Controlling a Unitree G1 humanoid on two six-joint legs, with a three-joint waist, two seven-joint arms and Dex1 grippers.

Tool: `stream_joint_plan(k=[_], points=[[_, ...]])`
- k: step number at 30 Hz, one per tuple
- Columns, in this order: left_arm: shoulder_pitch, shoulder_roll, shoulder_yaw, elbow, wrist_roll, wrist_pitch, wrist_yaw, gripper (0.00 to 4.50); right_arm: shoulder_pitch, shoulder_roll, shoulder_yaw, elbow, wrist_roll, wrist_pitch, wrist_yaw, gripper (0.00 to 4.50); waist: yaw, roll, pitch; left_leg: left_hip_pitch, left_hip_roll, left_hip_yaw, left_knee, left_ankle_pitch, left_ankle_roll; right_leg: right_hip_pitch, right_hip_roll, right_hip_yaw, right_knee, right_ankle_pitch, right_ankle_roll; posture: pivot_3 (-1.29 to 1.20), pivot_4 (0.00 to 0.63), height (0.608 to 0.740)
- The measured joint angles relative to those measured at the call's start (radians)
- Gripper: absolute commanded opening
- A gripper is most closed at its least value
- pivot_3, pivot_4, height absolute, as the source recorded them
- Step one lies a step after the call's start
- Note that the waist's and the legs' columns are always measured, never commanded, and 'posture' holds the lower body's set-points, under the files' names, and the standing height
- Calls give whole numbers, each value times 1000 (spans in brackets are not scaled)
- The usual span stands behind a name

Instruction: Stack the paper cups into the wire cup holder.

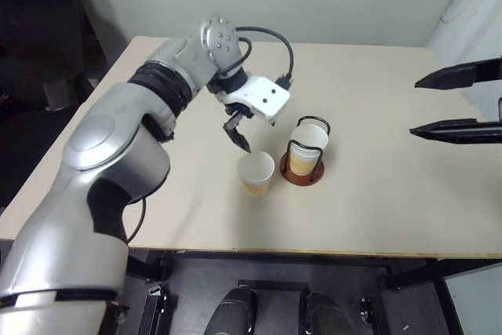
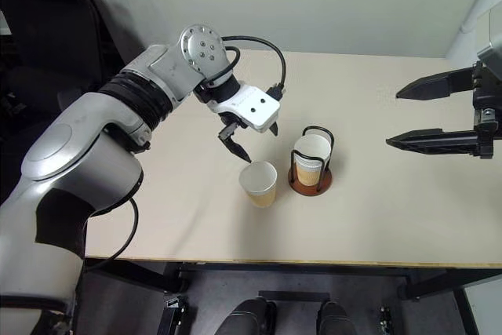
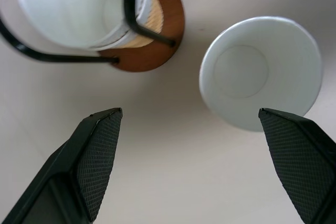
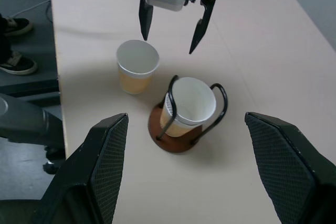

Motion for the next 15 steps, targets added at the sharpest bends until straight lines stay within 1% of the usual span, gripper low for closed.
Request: stream_joint_plan(k=[4,8,15], points=[[11,-2,-12,-18,-35,20,0,4454,-64,38,0,-13,74,51,-29,3593,-1,0,0,0,1,0,0,0,0,0,0,1,1,0,0,0,150,740],[22,-4,-34,-25,-51,28,0,4454,-142,48,0,-18,149,104,-60,3593,-2,0,0,1,0,-1,-1,0,-1,0,1,0,0,0,-1,0,150,740],[32,-13,-44,-24,-52,31,0,4454,-153,48,-4,-29,206,155,-98,3593,0,0,0,0,0,-2,-1,0,-1,0,0,0,0,0,-1,0,150,740]])
